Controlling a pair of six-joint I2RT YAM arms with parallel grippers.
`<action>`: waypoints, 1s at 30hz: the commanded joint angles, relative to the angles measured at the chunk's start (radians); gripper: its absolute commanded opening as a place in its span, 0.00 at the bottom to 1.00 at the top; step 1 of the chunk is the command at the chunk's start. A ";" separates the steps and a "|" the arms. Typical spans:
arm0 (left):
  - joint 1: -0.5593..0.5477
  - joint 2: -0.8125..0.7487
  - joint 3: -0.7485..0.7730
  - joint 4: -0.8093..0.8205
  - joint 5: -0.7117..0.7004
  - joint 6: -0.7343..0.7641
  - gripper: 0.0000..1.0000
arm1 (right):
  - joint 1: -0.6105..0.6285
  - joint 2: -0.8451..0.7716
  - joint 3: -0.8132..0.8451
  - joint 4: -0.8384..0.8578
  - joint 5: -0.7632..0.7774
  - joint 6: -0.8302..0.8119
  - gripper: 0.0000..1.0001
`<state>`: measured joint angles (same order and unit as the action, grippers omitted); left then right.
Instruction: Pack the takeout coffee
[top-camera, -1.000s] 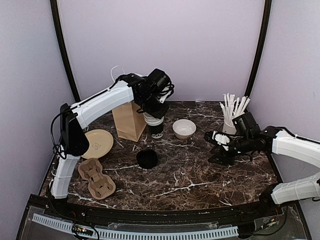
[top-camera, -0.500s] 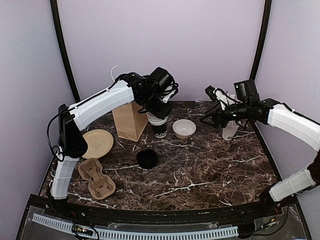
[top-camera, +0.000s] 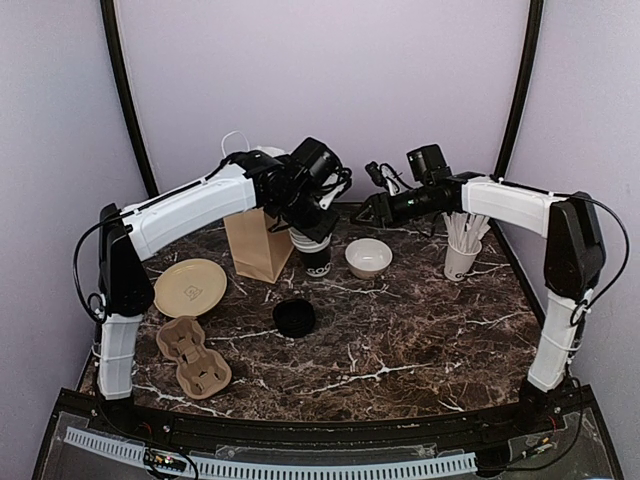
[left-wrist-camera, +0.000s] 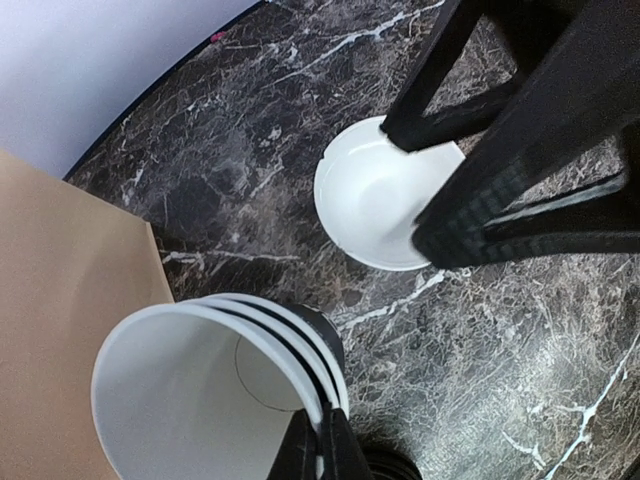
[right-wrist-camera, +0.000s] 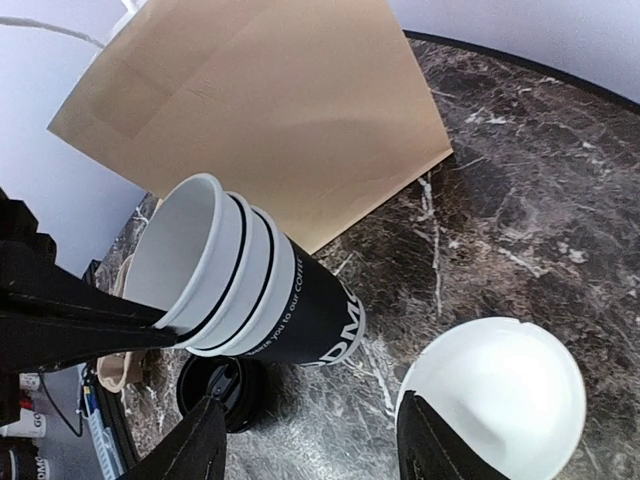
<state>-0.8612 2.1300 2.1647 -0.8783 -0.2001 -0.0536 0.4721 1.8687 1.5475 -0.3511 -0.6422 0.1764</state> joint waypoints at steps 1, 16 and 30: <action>0.000 -0.098 -0.019 0.064 0.021 -0.006 0.00 | 0.014 0.075 0.084 0.011 -0.117 0.105 0.60; 0.001 -0.103 -0.039 0.069 0.034 0.003 0.00 | 0.044 0.129 0.129 0.067 -0.234 0.183 0.63; 0.001 -0.101 -0.020 0.087 0.071 0.006 0.00 | 0.036 0.212 0.186 0.013 -0.136 0.218 0.60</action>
<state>-0.8593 2.0811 2.1323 -0.8230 -0.1570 -0.0559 0.5098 2.0285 1.6676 -0.3054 -0.8539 0.3950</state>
